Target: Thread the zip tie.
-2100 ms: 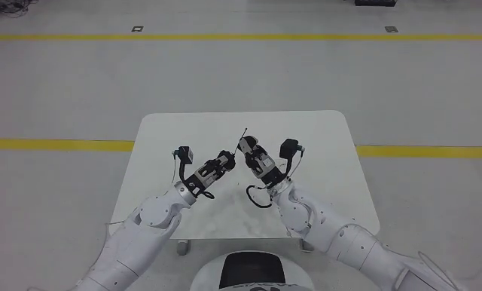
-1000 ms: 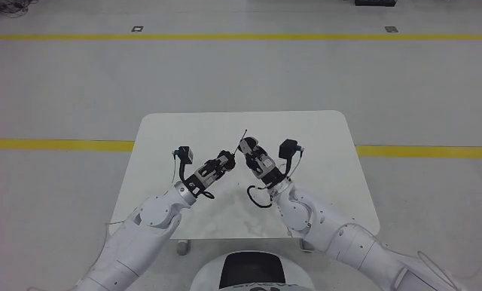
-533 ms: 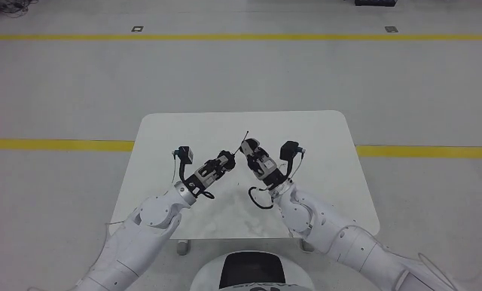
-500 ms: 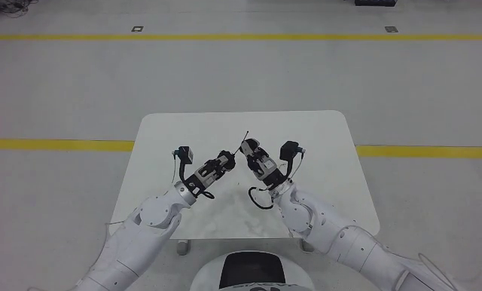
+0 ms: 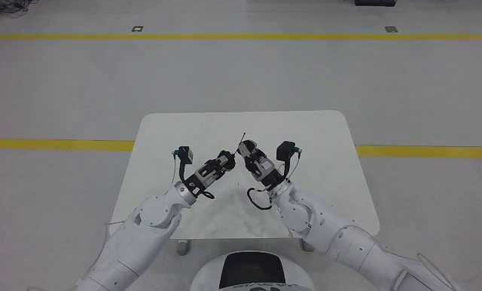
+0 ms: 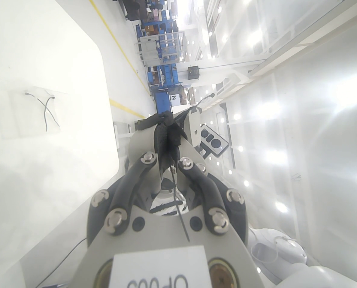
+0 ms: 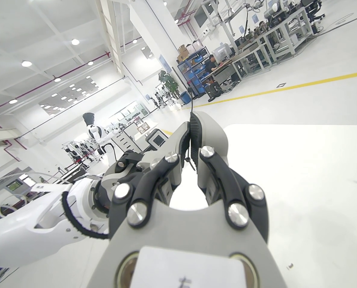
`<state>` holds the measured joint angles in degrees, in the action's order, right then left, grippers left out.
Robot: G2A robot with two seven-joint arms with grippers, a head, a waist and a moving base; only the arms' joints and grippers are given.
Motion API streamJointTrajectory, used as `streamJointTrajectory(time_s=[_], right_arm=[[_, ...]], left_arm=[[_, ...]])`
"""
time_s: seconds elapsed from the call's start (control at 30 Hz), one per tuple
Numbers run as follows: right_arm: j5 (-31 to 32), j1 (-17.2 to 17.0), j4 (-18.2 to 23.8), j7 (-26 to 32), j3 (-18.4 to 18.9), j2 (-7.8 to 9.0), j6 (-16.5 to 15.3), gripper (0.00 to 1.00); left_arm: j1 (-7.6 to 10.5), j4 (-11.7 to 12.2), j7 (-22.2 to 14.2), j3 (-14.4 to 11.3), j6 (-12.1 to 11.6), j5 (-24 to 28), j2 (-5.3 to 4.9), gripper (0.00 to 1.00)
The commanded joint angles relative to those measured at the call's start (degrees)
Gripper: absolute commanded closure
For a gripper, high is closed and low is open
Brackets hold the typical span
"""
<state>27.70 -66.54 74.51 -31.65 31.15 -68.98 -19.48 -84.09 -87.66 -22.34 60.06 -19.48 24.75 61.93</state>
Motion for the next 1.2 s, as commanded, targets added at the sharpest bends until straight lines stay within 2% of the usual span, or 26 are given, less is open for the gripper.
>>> streamJointTrajectory(time_s=[0.0, 1.17], right_arm=[[0.17, -0.11, 0.02, 0.02, 0.13, -0.04, 0.0, 1.0], [1.1, -0.22, 0.46, 1.51, -0.05, 0.06, 0.0, 1.0]], left_arm=[[0.0, 0.0, 0.0, 0.0, 0.0, 0.0, 0.0, 1.0], [0.0, 0.0, 0.0, 0.0, 0.0, 0.0, 0.0, 1.0]])
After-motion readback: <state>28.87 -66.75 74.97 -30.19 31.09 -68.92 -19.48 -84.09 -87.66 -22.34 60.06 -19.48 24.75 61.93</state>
